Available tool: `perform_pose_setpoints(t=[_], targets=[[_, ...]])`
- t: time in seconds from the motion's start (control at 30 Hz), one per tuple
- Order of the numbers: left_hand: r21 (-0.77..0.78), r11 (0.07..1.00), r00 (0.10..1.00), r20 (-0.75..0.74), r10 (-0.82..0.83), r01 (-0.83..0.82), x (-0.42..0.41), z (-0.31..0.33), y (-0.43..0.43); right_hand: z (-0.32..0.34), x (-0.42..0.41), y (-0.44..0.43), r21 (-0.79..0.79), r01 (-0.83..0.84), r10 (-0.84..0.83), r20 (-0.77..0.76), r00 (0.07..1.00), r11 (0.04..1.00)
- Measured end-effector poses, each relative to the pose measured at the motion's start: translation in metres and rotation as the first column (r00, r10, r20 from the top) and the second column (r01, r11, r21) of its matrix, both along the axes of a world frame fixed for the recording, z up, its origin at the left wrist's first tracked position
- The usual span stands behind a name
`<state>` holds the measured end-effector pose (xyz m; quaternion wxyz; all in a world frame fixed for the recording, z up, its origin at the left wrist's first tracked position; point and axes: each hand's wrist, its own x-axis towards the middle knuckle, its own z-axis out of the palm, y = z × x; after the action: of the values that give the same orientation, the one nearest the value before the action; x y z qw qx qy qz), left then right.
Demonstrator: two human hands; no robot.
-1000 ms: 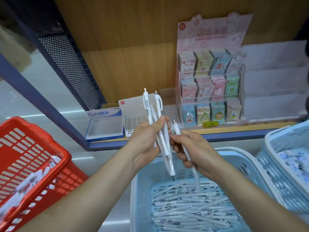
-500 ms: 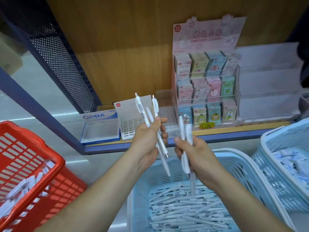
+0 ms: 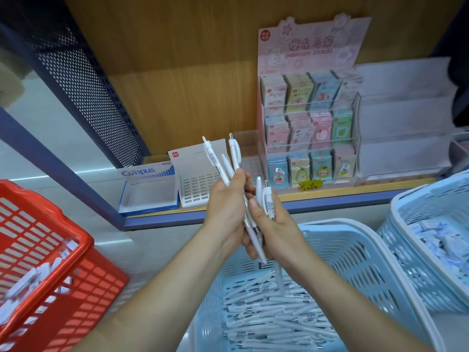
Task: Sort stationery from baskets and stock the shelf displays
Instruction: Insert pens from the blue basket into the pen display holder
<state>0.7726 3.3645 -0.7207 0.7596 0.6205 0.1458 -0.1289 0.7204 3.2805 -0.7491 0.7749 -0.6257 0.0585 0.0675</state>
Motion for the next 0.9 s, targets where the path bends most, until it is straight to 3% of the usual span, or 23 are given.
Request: perform_pose_setpoints(t=[0.13, 0.3, 0.4, 0.5, 0.6, 0.73, 0.83, 0.9], targets=[[-0.054, 0.998, 1.000, 0.003, -0.017, 0.017, 0.003, 0.003, 0.002, -0.006, 0.003, -0.010, 0.110, -0.114, 0.117, -0.016, 0.993, 0.987], [-0.194, 0.975, 0.994, -0.013, 0.109, -0.110, 0.028, 0.015, 0.023, 0.000, -0.005, -0.040, -0.081, -0.334, 0.327, -0.087, 0.941, 0.939], [-0.222, 0.968, 0.993, -0.002, 0.118, -0.116, 0.036, 0.023, 0.037, 0.002, -0.007, -0.049, -0.069, -0.172, 0.162, -0.134, 0.978, 0.983], [0.087, 0.988, 0.989, 0.061, -0.132, 0.126, 0.020, 0.020, 0.030, 0.009, 0.003, -0.044, 0.216, 0.088, -0.047, -0.189, 0.981, 0.972], [0.488, 0.818, 0.894, 0.150, -0.423, 0.305, -0.001, 0.009, 0.012, 0.020, 0.016, -0.027, 0.183, 0.162, -0.155, -0.051, 0.987, 0.970], [0.762, 0.590, 0.795, 0.172, -0.582, 0.267, -0.006, 0.004, 0.008, 0.018, 0.020, -0.009, 0.052, 0.258, -0.262, 0.080, 0.962, 0.965], [0.895, 0.396, 0.720, 0.136, -0.680, 0.205, -0.009, 0.009, 0.010, 0.019, 0.020, -0.006, 0.079, 0.270, -0.272, 0.017, 0.962, 0.960], [0.922, 0.342, 0.688, 0.129, -0.715, 0.183, -0.010, 0.015, 0.011, 0.023, 0.023, -0.008, 0.058, 0.249, -0.246, -0.052, 0.968, 0.967]])
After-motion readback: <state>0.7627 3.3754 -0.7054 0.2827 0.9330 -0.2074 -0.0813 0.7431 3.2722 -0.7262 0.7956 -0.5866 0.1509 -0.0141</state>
